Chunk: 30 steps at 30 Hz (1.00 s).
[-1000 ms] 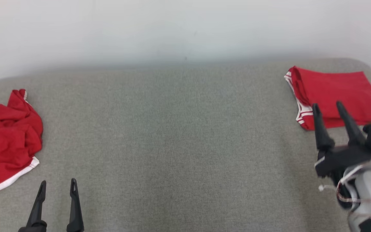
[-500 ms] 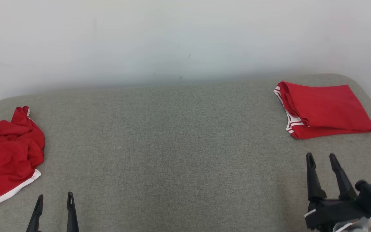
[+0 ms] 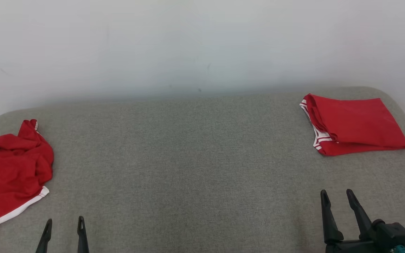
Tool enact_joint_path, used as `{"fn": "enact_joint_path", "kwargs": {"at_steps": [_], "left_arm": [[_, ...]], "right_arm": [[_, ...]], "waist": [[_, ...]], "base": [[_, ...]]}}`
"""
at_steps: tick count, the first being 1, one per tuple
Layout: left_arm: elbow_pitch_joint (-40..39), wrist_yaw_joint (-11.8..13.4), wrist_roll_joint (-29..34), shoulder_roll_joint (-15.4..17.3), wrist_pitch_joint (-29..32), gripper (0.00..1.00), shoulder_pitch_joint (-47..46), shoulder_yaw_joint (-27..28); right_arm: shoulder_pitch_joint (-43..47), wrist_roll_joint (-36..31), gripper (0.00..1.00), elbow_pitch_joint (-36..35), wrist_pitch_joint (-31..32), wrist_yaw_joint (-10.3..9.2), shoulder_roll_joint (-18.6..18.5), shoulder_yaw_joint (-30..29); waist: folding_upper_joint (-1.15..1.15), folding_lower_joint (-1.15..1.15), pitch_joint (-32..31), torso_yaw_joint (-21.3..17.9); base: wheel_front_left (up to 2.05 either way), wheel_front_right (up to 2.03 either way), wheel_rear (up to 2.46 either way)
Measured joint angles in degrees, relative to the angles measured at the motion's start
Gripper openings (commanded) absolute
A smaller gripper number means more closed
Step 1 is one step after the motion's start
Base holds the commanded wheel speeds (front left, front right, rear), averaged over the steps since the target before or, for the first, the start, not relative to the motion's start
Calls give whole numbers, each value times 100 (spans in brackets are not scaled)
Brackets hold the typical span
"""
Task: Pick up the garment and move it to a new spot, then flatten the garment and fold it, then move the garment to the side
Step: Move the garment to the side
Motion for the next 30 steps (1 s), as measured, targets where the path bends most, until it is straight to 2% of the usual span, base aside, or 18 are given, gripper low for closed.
{"fn": "enact_joint_path", "kwargs": {"at_steps": [7, 14, 30], "left_arm": [[163, 15, 92, 51, -1, 100, 0, -82], [269, -86, 75, 152, -1, 100, 1, -155], [336, -58, 71, 192, -1, 100, 2, -274]], "right_arm": [[67, -182, 100, 2, -15, 0, 155, -14], [109, -321, 100, 9, -16, 0, 181, -18], [165, -460, 100, 12, -18, 0, 307, -14]], "waist": [[0, 0, -75, 102], [0, 0, -125, 168], [0, 1, -160, 253]], "base": [[0, 0, 0], [0, 0, 0], [0, 0, 0]]}}
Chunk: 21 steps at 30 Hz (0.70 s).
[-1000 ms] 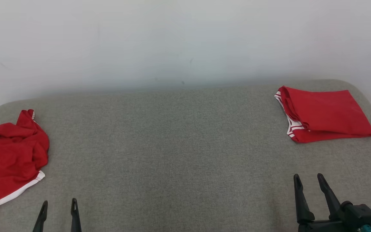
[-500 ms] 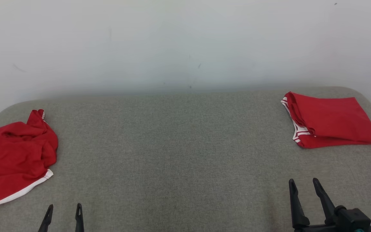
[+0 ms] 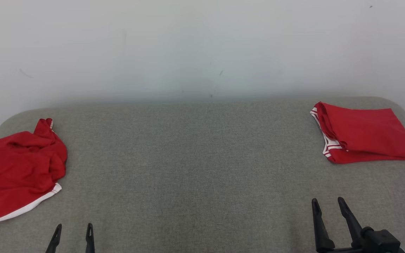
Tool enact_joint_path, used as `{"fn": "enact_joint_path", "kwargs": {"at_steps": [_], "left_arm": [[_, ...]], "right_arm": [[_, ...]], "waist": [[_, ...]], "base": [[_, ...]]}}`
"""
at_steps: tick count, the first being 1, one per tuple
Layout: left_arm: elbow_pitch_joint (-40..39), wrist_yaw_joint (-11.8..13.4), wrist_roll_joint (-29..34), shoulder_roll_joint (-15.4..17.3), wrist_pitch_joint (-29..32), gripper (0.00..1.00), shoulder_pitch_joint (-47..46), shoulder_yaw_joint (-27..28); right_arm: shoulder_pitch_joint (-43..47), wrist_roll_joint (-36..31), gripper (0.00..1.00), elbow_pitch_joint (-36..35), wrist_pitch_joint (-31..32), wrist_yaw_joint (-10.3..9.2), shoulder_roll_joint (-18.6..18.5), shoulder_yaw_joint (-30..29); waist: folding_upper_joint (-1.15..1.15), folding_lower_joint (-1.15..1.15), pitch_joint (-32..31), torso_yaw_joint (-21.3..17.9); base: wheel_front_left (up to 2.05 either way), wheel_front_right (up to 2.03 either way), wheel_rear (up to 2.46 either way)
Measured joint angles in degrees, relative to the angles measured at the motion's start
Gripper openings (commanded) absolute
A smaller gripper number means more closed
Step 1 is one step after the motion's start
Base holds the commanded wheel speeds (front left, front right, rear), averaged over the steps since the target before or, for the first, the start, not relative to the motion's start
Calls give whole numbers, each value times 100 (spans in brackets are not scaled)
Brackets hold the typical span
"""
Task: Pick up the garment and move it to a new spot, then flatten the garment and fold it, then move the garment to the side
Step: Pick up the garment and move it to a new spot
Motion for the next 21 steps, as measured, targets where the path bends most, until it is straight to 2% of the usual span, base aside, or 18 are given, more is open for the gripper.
{"fn": "enact_joint_path", "kwargs": {"at_steps": [11, 16, 21], "left_arm": [[74, 73, -37, 23, 1, 100, -14, -19], [129, 79, -45, 79, 1, 100, -69, -25], [170, 136, -133, 142, 1, 100, -76, 63]], "right_arm": [[53, -25, 100, 10, -1, 0, 34, -22], [94, -23, 100, 0, -1, 0, 93, -14], [98, -14, 100, 5, -1, 1, 140, -16]], "waist": [[0, 0, 6, 187], [0, 0, 14, 462], [1, 0, 33, 910]], "base": [[0, 0, 0], [0, 0, 0], [0, 0, 0]]}}
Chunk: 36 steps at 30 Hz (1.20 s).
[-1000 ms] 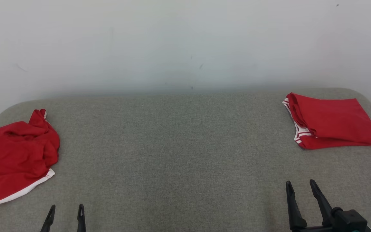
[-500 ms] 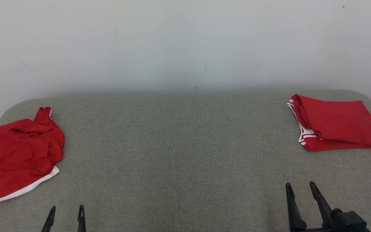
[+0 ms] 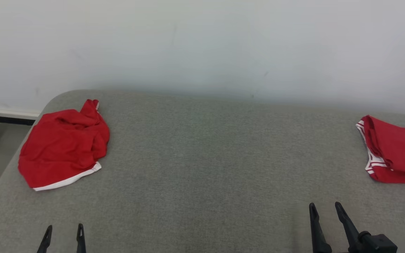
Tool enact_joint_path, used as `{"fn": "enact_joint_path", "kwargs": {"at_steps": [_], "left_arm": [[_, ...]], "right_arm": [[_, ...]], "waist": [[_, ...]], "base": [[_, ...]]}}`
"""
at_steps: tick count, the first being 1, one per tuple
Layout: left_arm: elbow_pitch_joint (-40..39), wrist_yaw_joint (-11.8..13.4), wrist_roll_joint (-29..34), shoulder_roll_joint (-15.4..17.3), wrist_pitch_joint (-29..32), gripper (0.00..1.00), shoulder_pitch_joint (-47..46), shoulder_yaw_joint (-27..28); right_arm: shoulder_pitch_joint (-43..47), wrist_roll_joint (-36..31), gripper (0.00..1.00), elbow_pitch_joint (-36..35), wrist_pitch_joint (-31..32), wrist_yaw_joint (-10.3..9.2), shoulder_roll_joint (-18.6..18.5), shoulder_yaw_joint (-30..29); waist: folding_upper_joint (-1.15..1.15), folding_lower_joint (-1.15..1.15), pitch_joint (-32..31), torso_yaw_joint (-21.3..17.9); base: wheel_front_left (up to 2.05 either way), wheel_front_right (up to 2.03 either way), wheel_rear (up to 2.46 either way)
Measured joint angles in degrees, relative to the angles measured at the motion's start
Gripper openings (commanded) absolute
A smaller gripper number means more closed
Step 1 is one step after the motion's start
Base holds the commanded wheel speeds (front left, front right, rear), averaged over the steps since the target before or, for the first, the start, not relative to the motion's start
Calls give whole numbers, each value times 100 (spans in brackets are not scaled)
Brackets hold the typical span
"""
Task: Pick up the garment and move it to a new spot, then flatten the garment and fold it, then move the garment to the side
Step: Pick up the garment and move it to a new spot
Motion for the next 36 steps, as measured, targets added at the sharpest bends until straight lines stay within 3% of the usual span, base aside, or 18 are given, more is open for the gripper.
{"fn": "enact_joint_path", "kwargs": {"at_steps": [21, 26, 36], "left_arm": [[-76, 203, -218, 66, 0, 100, 97, 185], [-108, 266, -254, 70, 0, 100, 108, 222], [-183, 348, -320, 70, 0, 100, 107, 291]], "right_arm": [[5, -18, 100, 16, 0, -1, 31, 14], [-26, -29, 100, 10, 0, 0, 23, 54], [-59, -32, 100, -9, 0, -1, -22, 65]], "waist": [[0, 0, 75, 1657], [0, 0, 139, 1848], [0, 0, 245, 1864]], "base": [[0, 0, 0], [0, 0, 0], [0, 0, 0]]}}
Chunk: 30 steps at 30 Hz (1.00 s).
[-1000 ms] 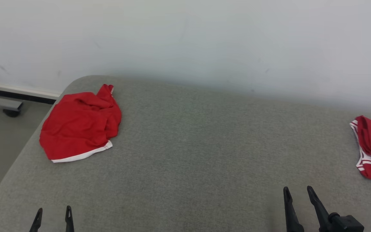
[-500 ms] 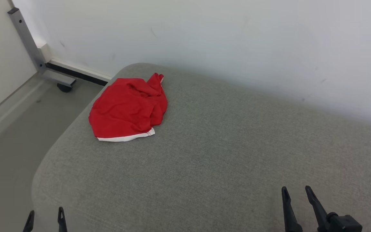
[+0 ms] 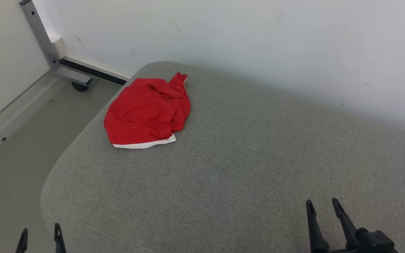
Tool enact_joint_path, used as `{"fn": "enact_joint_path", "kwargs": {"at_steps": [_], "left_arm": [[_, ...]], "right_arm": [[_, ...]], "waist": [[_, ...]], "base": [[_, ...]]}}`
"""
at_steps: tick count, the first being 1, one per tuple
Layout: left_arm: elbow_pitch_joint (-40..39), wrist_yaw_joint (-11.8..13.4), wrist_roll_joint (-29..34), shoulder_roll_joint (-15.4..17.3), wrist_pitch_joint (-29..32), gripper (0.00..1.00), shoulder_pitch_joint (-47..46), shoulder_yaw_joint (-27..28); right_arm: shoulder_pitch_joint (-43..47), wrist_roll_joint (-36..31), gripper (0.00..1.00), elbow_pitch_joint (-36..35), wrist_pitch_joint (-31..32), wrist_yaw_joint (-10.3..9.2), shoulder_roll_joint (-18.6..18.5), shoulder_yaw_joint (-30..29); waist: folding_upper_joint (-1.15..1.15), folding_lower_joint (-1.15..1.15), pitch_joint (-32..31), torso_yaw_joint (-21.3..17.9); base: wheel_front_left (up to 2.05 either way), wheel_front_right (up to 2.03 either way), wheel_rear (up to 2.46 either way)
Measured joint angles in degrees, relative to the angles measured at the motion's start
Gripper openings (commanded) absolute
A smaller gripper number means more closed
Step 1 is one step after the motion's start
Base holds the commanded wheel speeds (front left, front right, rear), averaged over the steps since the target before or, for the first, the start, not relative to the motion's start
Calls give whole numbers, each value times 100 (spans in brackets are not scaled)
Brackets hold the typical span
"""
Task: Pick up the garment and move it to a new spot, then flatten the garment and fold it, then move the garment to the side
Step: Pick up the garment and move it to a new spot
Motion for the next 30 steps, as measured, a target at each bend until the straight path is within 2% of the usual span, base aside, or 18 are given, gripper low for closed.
{"fn": "enact_joint_path", "kwargs": {"at_steps": [8, 18, 22, 30], "left_arm": [[13, -3, -171, 111, 0, 100, -357, 160], [533, -102, -595, 417, 43, 100, -1894, 386], [771, -109, -717, 660, 80, 100, -2596, 501], [1372, -212, -982, 1406, 270, 100, -4011, 804]], "right_arm": [[-246, -53, 100, -23, 0, 0, -67, 82], [-761, -104, 100, -193, 26, 0, -434, 101], [-949, -108, 100, -393, 45, 0, -538, 167], [-1181, -99, 100, -935, 86, 0, -653, 133]], "waist": [[0, 0, 137, -249], [0, 0, 584, -853], [0, 1, 838, -1175], [0, 0, 1525, -1817]], "base": [[0, 0, 0], [0, 0, 0], [0, 0, 0], [0, 0, 0]]}}
